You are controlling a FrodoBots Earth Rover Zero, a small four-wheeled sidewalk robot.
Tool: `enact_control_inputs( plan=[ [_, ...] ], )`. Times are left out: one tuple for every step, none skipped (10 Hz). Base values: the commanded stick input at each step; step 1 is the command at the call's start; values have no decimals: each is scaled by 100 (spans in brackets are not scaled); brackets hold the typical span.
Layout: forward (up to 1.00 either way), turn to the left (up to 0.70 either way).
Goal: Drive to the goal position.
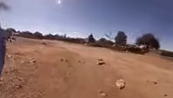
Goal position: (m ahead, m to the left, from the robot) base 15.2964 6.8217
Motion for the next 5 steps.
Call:
enact_control_inputs(
  plan=[
    [70, 0],
    [70, 0],
    [70, 0],
    [70, 0],
    [70, 0]
  ],
)
